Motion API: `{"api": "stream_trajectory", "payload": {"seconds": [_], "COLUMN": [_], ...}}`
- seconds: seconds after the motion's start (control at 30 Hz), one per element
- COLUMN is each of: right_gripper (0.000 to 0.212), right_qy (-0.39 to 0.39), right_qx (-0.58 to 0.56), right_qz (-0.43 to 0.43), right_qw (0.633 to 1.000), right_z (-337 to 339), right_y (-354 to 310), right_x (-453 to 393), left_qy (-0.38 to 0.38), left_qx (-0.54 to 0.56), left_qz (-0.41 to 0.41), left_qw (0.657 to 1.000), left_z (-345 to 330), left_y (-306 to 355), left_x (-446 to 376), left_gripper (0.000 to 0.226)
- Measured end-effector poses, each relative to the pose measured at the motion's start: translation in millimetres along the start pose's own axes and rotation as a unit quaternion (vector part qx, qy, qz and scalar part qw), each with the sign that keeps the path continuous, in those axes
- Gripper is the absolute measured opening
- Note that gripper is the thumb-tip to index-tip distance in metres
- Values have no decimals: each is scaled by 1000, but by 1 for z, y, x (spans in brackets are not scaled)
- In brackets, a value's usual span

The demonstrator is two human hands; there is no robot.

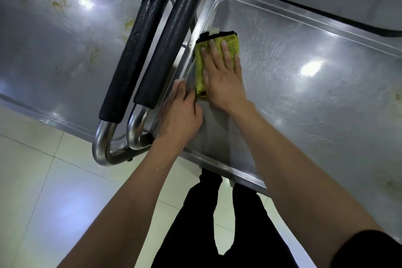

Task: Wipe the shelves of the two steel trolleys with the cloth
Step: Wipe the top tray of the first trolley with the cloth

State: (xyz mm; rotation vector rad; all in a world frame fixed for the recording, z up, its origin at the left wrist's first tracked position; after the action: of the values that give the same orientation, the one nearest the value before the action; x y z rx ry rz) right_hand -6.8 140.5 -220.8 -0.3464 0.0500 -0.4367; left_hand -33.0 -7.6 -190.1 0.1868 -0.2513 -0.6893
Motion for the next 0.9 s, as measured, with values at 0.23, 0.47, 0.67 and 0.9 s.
{"api": "stream_trajectory", "payload": {"seconds": [0.23,0.47,0.67,0.9], "right_gripper": [57,60,59,60], "right_qy": [17,17,34,28], "right_qx": [12,12,14,24], "right_qz": [-94,-160,-198,-218], "right_qw": [995,987,980,975], "right_z": [21,53,73,86], "right_y": [64,150,202,250], "right_x": [66,148,207,266], "left_qy": [-52,-3,-52,-65], "left_qx": [-41,-39,-48,-63], "left_qz": [50,-117,-157,-129], "left_qw": [997,992,985,988], "left_z": [-8,-34,-57,-59], "left_y": [17,125,203,213], "left_x": [1,12,31,32], "left_gripper": [79,56,43,34]}}
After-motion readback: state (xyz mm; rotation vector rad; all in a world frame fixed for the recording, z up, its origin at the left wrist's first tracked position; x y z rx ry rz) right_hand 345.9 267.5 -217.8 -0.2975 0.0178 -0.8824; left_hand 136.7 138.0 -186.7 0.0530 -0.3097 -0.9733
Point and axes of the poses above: each hand's wrist, its own x-axis away from the middle knuckle, its own z-axis out of the back of the hand, y = z × x, the point moved 2 cm from there along -x, towards the middle knuckle, and after that the axes turned 7 degrees about y, right-handed, at the moved point
